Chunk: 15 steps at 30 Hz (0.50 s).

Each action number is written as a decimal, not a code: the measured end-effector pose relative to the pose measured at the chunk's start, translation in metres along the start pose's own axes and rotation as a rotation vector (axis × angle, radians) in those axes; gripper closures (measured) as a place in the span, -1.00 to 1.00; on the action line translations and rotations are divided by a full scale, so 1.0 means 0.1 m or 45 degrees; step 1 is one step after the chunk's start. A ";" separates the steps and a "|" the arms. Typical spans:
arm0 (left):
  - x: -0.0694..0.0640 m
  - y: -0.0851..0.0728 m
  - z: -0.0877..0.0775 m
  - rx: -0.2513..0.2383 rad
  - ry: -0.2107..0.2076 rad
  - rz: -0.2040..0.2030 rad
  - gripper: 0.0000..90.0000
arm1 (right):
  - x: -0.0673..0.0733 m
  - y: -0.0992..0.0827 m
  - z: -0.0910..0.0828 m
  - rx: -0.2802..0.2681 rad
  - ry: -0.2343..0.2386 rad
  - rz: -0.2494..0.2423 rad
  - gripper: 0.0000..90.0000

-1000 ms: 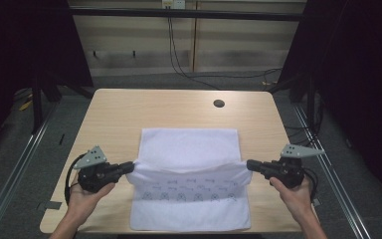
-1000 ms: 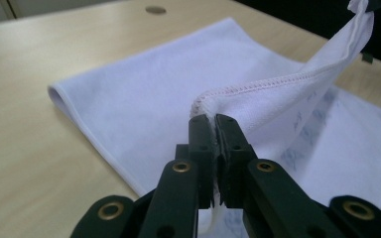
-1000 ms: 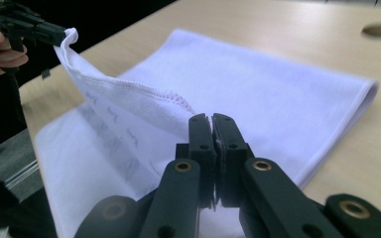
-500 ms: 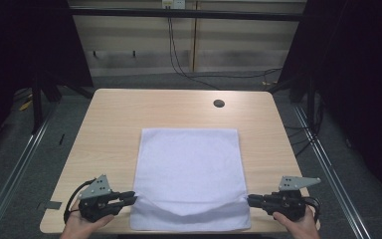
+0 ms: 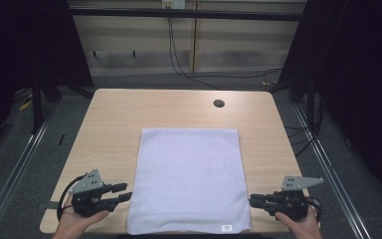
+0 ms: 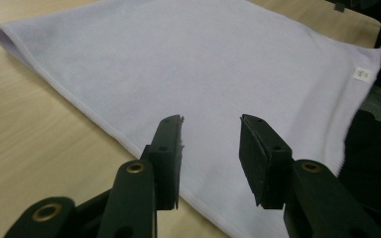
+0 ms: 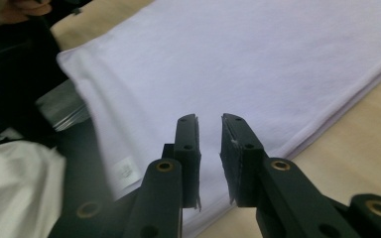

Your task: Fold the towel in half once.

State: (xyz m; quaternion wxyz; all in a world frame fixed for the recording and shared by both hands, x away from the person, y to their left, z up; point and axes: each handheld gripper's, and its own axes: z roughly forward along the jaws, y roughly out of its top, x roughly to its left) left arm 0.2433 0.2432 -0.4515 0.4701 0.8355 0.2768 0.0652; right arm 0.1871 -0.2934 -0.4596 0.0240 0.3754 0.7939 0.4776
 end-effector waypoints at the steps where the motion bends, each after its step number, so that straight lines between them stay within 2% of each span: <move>1: 0.07 0.04 0.10 -0.001 -0.008 -0.023 0.33 | -0.03 0.03 0.03 0.001 -0.016 0.006 0.73; 2: 0.10 0.06 0.16 0.006 0.001 -0.032 0.31 | -0.09 0.07 0.10 -0.007 -0.017 0.018 0.72; 3: 0.15 0.09 0.25 0.015 0.015 -0.033 0.32 | -0.15 0.15 0.19 0.007 -0.052 0.024 0.70; 5: 0.26 0.16 0.44 0.033 0.029 -0.065 0.32 | -0.19 0.19 0.25 0.019 -0.058 0.017 0.70; 6: 0.31 0.19 0.52 0.047 0.040 -0.060 0.32 | -0.24 0.25 0.31 0.020 -0.071 0.012 0.68; 7: 0.37 0.23 0.58 0.065 0.043 -0.067 0.31 | -0.32 0.35 0.41 0.036 -0.103 0.016 0.63; 8: 0.41 0.26 0.63 0.065 0.063 -0.067 0.31 | -0.32 0.35 0.41 0.036 -0.103 0.016 0.63; 9: 0.48 0.29 0.70 0.065 0.077 -0.082 0.31 | -0.41 0.42 0.49 0.037 -0.132 0.034 0.55; 10: 0.53 0.31 0.74 0.075 0.080 -0.090 0.31 | -0.41 0.42 0.49 0.037 -0.132 0.034 0.55; 11: 0.58 0.33 0.79 0.077 0.115 -0.096 0.32 | -0.44 0.44 0.52 0.040 -0.140 0.044 0.53; 12: 0.66 0.35 0.85 0.082 0.140 -0.114 0.30 | -0.55 0.52 0.61 0.041 -0.182 0.071 0.41; 13: 0.71 0.36 0.89 0.094 0.133 -0.130 0.30 | -0.55 0.52 0.61 0.041 -0.182 0.071 0.41; 15: 0.82 0.39 0.97 0.124 0.148 -0.124 0.28 | -0.65 0.59 0.70 0.038 -0.192 0.082 0.34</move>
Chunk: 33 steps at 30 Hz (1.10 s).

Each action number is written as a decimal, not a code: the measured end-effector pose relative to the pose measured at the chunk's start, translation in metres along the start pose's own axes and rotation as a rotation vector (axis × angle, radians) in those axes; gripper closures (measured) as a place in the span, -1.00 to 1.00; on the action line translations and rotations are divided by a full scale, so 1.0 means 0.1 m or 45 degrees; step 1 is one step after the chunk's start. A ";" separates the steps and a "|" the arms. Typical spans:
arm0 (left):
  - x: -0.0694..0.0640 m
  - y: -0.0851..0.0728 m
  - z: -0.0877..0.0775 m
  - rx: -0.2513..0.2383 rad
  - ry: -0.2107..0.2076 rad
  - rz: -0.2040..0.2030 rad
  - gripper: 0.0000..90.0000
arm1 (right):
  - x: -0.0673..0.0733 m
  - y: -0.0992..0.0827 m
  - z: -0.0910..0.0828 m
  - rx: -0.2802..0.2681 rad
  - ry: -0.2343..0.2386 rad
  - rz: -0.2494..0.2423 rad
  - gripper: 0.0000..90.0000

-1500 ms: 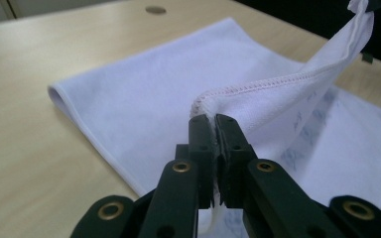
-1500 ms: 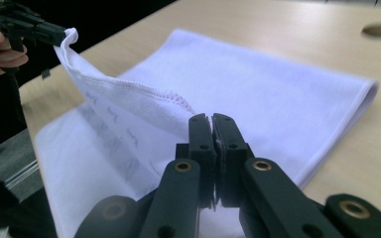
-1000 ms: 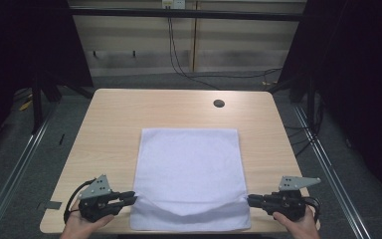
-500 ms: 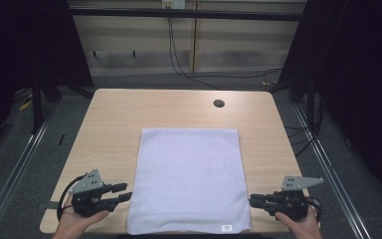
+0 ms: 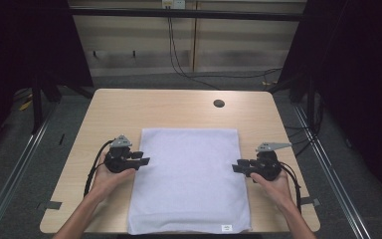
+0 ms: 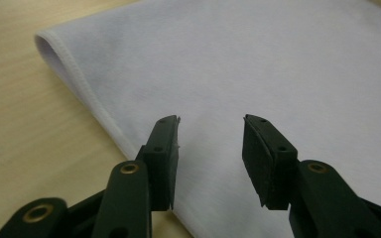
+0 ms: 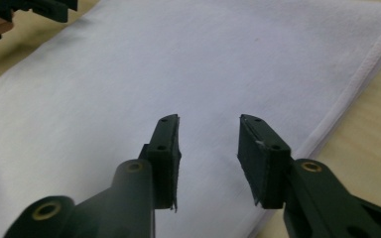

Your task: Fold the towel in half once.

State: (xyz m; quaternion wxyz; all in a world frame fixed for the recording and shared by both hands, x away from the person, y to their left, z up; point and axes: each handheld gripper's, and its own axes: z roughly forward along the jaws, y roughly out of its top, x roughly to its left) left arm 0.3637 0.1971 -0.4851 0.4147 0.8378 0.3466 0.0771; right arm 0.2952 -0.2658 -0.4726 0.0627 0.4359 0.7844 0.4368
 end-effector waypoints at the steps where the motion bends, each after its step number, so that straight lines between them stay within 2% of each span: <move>1: 0.04 0.03 0.03 0.002 0.022 -0.007 0.28 | -0.05 0.07 0.11 0.020 -0.031 0.013 0.30; 2: 0.08 0.05 0.06 -0.015 0.039 -0.025 0.28 | -0.05 0.07 0.11 0.020 -0.031 0.013 0.30; 3: 0.13 0.07 0.08 -0.015 0.047 -0.043 0.25 | -0.11 0.12 0.25 0.044 -0.065 0.015 0.27; 4: 0.16 0.07 0.11 -0.028 0.047 -0.075 0.25 | -0.11 0.12 0.25 0.044 -0.065 0.015 0.27; 6: 0.20 0.08 0.15 -0.032 0.052 -0.091 0.23 | -0.18 0.18 0.46 0.095 -0.122 0.026 0.25; 7: 0.20 0.07 0.17 -0.037 0.056 -0.096 0.23 | -0.19 0.18 0.51 0.099 -0.135 0.025 0.25; 8: 0.19 0.05 0.21 -0.004 0.065 -0.070 0.23 | -0.20 0.18 0.53 0.110 -0.160 0.020 0.26; 9: 0.19 0.05 0.21 -0.004 0.065 -0.070 0.23 | -0.20 0.18 0.53 0.110 -0.160 0.020 0.26; 10: 0.18 0.04 0.23 0.040 0.070 -0.026 0.22 | -0.20 0.16 0.56 0.106 -0.159 0.017 0.26; 12: 0.15 -0.01 0.24 0.017 0.087 -0.011 0.22 | -0.20 0.16 0.55 0.109 -0.161 0.023 0.26; 13: 0.15 -0.02 0.23 0.026 0.086 0.015 0.22 | -0.19 0.15 0.54 0.111 -0.160 0.024 0.26; 17: 0.09 -0.05 0.18 0.041 0.089 0.035 0.22 | -0.13 0.08 0.49 0.122 -0.140 0.027 0.26; 19: 0.03 -0.09 0.15 0.062 0.086 0.061 0.23 | -0.06 0.03 0.43 0.147 -0.149 -0.010 0.27; 21: -0.01 -0.11 0.12 0.063 0.084 0.066 0.23 | -0.03 0.02 0.41 0.164 -0.165 -0.027 0.27; 22: -0.03 -0.12 0.11 0.068 0.089 0.067 0.24 | 0.03 -0.02 0.38 0.166 -0.160 -0.034 0.27; 24: -0.08 -0.15 0.09 0.071 0.094 0.086 0.24 | 0.04 -0.04 0.36 0.167 -0.154 -0.035 0.27; 26: -0.14 -0.20 0.05 0.066 0.083 0.073 0.24 | 0.08 -0.08 0.33 0.178 -0.142 -0.041 0.26; 28: -0.18 -0.24 0.01 0.070 0.083 0.099 0.24 | 0.11 -0.11 0.31 0.178 -0.134 -0.040 0.27; 33: -0.25 -0.30 -0.06 0.077 0.052 0.082 0.24 | 0.15 -0.16 0.24 0.191 -0.107 -0.021 0.27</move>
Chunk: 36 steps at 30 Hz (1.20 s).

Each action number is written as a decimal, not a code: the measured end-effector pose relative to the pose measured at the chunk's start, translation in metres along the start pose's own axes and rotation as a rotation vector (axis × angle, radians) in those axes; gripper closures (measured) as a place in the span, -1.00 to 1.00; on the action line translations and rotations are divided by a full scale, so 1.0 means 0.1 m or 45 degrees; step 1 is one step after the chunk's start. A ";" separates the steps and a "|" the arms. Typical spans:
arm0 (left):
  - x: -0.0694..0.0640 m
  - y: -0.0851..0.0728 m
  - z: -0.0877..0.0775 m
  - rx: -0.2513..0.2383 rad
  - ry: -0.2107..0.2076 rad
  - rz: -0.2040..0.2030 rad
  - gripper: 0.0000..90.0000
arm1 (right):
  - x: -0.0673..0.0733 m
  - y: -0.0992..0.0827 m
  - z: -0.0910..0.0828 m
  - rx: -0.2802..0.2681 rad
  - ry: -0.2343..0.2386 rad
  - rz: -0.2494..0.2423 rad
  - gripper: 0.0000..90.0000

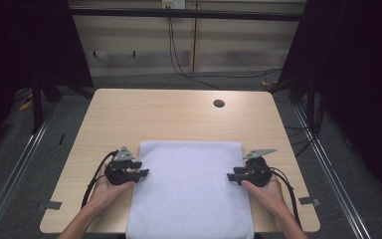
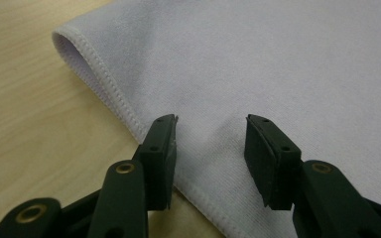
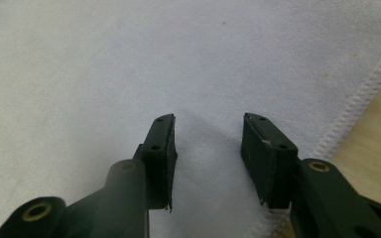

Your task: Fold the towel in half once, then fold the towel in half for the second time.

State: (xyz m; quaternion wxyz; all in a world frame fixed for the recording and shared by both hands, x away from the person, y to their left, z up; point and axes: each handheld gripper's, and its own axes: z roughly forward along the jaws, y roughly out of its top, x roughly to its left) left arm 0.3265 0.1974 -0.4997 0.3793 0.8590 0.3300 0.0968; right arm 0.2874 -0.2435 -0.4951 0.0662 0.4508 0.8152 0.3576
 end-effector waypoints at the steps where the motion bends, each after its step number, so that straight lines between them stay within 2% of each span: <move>1: -0.02 -0.02 -0.01 -0.001 -0.008 -0.018 0.24 | 0.01 -0.01 -0.01 -0.002 0.005 -0.012 0.27; 2: -0.04 -0.03 -0.03 0.003 0.009 0.019 0.25 | 0.02 -0.02 -0.02 0.003 0.005 -0.017 0.27; 4: -0.09 -0.05 -0.06 0.010 0.015 0.041 0.24 | 0.05 -0.04 -0.03 0.008 0.003 -0.017 0.27; 6: -0.12 -0.09 -0.09 0.004 -0.026 0.000 0.24 | 0.07 -0.06 -0.04 0.012 0.015 -0.027 0.27; 8: -0.13 -0.12 -0.12 0.002 -0.028 0.016 0.23 | 0.09 -0.08 -0.07 0.027 0.011 -0.034 0.26; 10: -0.16 -0.15 -0.15 0.002 -0.056 0.003 0.22 | 0.12 -0.09 -0.07 0.029 0.020 -0.038 0.26; 11: -0.17 -0.17 -0.17 0.004 -0.049 0.021 0.22 | 0.14 -0.10 -0.08 0.035 0.023 -0.046 0.25; 14: -0.23 -0.22 -0.22 0.004 -0.087 0.008 0.15 | 0.21 -0.14 -0.11 0.041 0.025 -0.050 0.23; 15: -0.23 -0.23 -0.23 0.008 -0.095 0.022 0.15 | 0.23 -0.15 -0.12 0.058 0.028 -0.056 0.23; 18: -0.21 -0.23 -0.25 0.011 -0.131 -0.011 0.13 | 0.25 -0.16 -0.13 0.066 0.039 -0.054 0.23; 21: -0.16 -0.18 -0.28 0.029 -0.146 -0.041 0.14 | 0.23 -0.14 -0.14 0.068 0.055 -0.021 0.18; 22: -0.13 -0.14 -0.30 0.010 -0.135 -0.050 0.15 | 0.23 -0.12 -0.14 0.056 0.045 -0.031 0.15; 23: -0.11 -0.11 -0.32 -0.012 -0.130 -0.063 0.14 | 0.22 -0.08 -0.16 0.027 0.000 -0.047 0.11; 24: -0.07 -0.06 -0.35 -0.044 -0.129 -0.083 0.14 | 0.22 -0.08 -0.16 0.027 0.000 -0.047 0.11; 27: 0.03 0.05 -0.40 -0.083 -0.094 -0.069 0.13 | 0.15 0.02 -0.22 -0.042 -0.027 -0.026 0.11; 29: 0.11 0.08 -0.39 -0.102 -0.082 -0.095 0.12 | 0.01 0.13 -0.25 -0.110 -0.044 -0.008 0.12; 30: 0.15 0.10 -0.38 -0.113 -0.071 -0.117 0.12 | 0.01 0.13 -0.25 -0.110 -0.044 -0.008 0.12; 32: 0.21 0.10 -0.34 -0.130 -0.035 -0.148 0.12 | -0.10 0.21 -0.25 -0.122 -0.083 0.009 0.13; 33: 0.23 0.09 -0.31 -0.115 -0.015 -0.152 0.12 | -0.16 0.25 -0.24 -0.128 -0.099 0.021 0.13; 34: 0.24 0.09 -0.31 -0.104 -0.024 -0.146 0.11 | -0.22 0.29 -0.23 -0.146 -0.118 0.034 0.14; 36: 0.25 0.09 -0.30 -0.101 -0.017 -0.144 0.10 | -0.29 0.33 -0.20 -0.158 -0.107 0.059 0.15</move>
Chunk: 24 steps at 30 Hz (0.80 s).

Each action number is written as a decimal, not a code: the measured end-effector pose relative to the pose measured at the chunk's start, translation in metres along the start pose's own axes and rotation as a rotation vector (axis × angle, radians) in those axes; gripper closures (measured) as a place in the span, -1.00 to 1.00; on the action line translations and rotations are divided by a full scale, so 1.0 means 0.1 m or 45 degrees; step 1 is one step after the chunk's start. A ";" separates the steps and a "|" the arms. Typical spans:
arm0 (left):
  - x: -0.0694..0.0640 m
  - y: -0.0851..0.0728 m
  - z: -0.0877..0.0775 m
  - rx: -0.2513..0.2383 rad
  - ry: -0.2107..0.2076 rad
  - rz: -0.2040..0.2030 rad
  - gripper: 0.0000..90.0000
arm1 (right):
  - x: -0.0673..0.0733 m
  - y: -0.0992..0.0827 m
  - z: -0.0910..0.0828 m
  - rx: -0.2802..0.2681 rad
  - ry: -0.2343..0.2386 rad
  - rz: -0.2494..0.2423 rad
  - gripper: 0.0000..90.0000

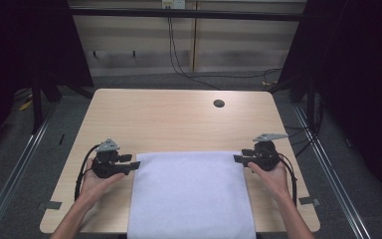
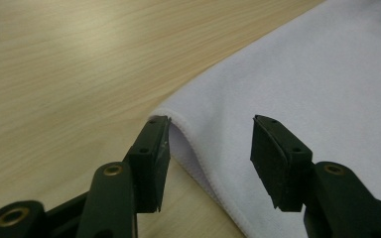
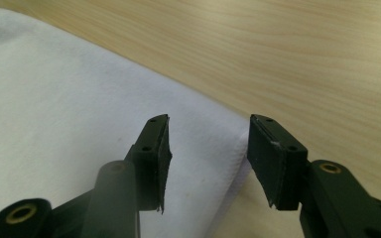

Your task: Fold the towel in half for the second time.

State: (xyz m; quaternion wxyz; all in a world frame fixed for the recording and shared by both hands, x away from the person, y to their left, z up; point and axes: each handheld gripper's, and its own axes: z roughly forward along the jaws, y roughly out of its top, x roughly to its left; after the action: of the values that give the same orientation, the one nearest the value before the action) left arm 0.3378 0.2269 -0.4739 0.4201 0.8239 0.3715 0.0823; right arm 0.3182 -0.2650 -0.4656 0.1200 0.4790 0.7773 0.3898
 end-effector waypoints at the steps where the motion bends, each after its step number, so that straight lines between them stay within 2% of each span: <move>1: 0.02 0.01 0.00 -0.005 -0.001 -0.005 0.08 | -0.03 0.02 0.03 0.002 -0.008 -0.007 0.17; 3: 0.05 0.04 0.02 -0.009 0.056 0.003 0.06 | -0.11 0.05 0.10 0.013 0.010 0.022 0.21; 4: 0.07 0.07 0.04 0.008 0.042 0.010 0.07 | -0.14 0.06 0.15 0.019 0.000 0.033 0.24; 5: 0.08 0.10 0.06 0.021 0.063 0.038 0.07 | -0.18 0.07 0.19 0.025 -0.023 0.037 0.38; 6: 0.09 0.11 0.07 0.008 0.062 0.038 0.06 | -0.25 0.08 0.26 0.031 0.017 0.053 0.43; 7: 0.12 0.12 0.09 -0.019 0.030 0.006 0.06 | -0.25 0.08 0.26 0.031 0.017 0.053 0.43; 10: 0.19 0.18 0.17 -0.008 0.039 -0.029 0.04 | -0.31 0.07 0.36 0.044 0.027 0.085 0.36; 11: 0.21 0.18 0.20 -0.010 0.045 -0.032 0.02 | -0.33 0.05 0.39 0.076 0.029 0.086 0.33; 13: 0.25 0.17 0.25 -0.008 0.043 -0.051 0.02 | -0.35 0.02 0.41 0.099 0.049 0.089 0.32; 14: 0.27 0.17 0.28 0.000 0.025 -0.051 0.02 | -0.35 0.02 0.41 0.099 0.049 0.089 0.32; 16: 0.25 0.16 0.35 -0.005 0.047 -0.069 0.02 | -0.36 0.00 0.42 0.114 0.054 0.075 0.30; 17: 0.24 0.16 0.36 -0.007 0.030 -0.058 0.02 | -0.36 -0.01 0.42 0.106 0.062 0.068 0.30; 18: 0.21 0.17 0.38 0.019 0.044 -0.020 0.02 | -0.35 -0.02 0.41 0.105 0.057 0.055 0.30; 19: 0.20 0.17 0.40 0.030 0.054 -0.019 0.02 | -0.34 -0.02 0.41 0.107 0.055 0.039 0.30; 20: 0.21 0.17 0.41 0.020 0.029 -0.044 0.02 | -0.33 -0.03 0.41 0.111 0.063 0.030 0.31; 21: 0.22 0.16 0.41 0.030 0.026 -0.047 0.02 | -0.32 -0.03 0.40 0.116 0.062 0.028 0.33; 24: 0.26 0.14 0.44 0.048 0.032 -0.018 0.05 | -0.32 -0.05 0.38 0.108 0.060 0.025 0.42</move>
State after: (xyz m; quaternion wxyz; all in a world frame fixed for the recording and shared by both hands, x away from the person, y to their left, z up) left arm 0.3835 0.2112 -0.4959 0.4003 0.8279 0.3841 0.0825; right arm 0.3526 -0.2740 -0.5010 0.0775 0.4820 0.7910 0.3687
